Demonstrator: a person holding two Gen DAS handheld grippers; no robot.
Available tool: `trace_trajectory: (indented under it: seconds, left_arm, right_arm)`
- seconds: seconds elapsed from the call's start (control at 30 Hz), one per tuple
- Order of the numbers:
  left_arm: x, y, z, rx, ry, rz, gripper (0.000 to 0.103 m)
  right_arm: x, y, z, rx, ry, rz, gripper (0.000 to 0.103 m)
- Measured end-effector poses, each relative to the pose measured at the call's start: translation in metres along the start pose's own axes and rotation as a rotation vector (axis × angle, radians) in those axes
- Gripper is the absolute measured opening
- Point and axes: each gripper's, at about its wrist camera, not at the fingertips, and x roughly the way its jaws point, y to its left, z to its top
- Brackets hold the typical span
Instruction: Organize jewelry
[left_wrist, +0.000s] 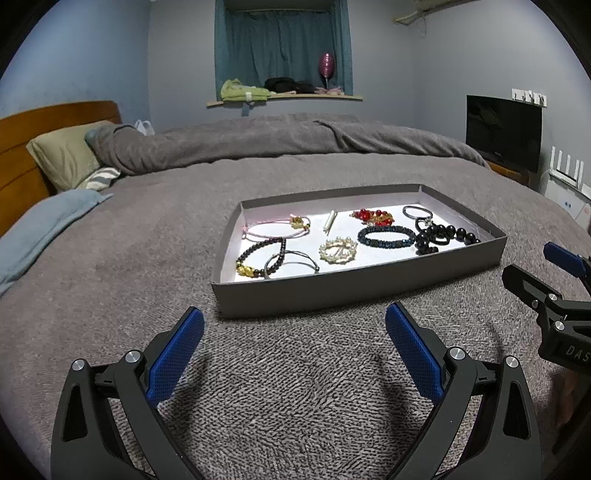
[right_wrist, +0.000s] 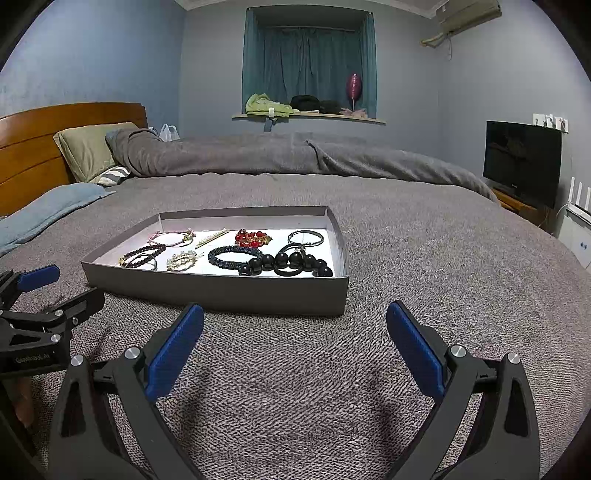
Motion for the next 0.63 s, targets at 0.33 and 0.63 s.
trace_trajectory:
  seconds: [0.33,0.63]
  left_arm:
    - [-0.0035,-0.004,-0.0004,0.015,-0.017,-0.009,0.098]
    - [0.0042,-0.001,-0.0005,-0.003,0.023,0.001,0.098]
  right_arm:
    - [0.0014,-0.0011,-0.0031,0.004,0.008,-0.002,0.098]
    - [0.003,-0.0009,-0.0025,0.008,0.011,-0.001,0.098]
